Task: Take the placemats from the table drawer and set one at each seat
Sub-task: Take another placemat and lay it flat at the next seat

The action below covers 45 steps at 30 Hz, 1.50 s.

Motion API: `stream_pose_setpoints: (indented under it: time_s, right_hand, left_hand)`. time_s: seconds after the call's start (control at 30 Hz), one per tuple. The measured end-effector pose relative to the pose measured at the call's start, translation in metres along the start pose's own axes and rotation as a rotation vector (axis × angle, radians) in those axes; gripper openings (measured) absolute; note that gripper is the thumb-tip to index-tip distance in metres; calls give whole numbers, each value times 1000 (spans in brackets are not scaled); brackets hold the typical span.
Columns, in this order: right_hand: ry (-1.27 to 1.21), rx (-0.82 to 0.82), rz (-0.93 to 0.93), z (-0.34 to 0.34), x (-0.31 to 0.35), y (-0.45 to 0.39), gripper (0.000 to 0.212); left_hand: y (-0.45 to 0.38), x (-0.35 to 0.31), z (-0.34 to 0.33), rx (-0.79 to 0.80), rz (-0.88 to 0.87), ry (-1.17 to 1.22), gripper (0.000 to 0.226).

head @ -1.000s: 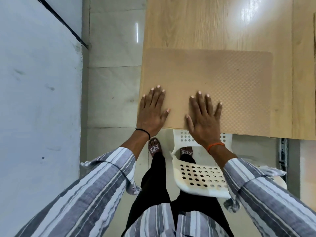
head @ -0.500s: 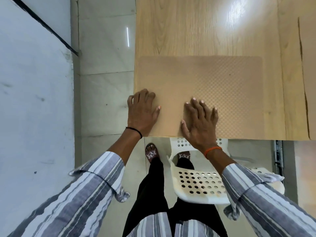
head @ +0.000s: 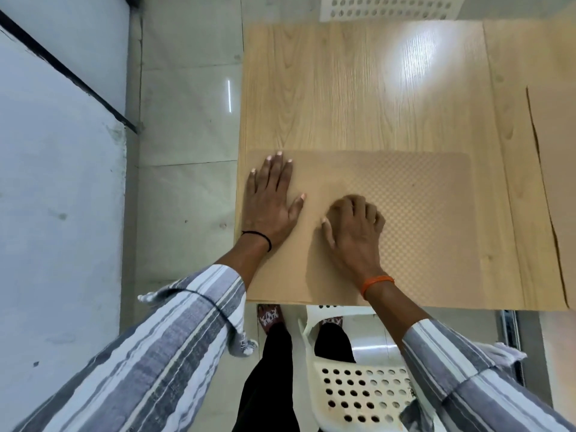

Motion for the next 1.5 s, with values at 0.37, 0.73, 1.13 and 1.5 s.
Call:
stream_pose_setpoints:
  time_s: [0.37,0.73,1.13,1.5]
  right_hand:
    - [59,135,203,-27,18,-75,64]
    - [93,121,-216,12,-177,-76,71]
    - [82,90,-204,15,-143,94,72]
    - [131,77,-182,10,-149,96,71]
  left_hand:
    - [0,5,-1,-41,44,14,63]
    - [1,5,-3,-67,46,1,66]
    - [1,4,0,-52,58,15,65]
    - [36,-73,-12,-51,87,91,63]
Point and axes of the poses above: each hand's wrist, its own y-axis away from the middle knuckle, its own z-axis out of the back of the hand, x = y × z, the point moved 6 cm from there along -y, towards the middle knuckle, and after that the axes turned 9 degrees about y, right-handed, at the moved point
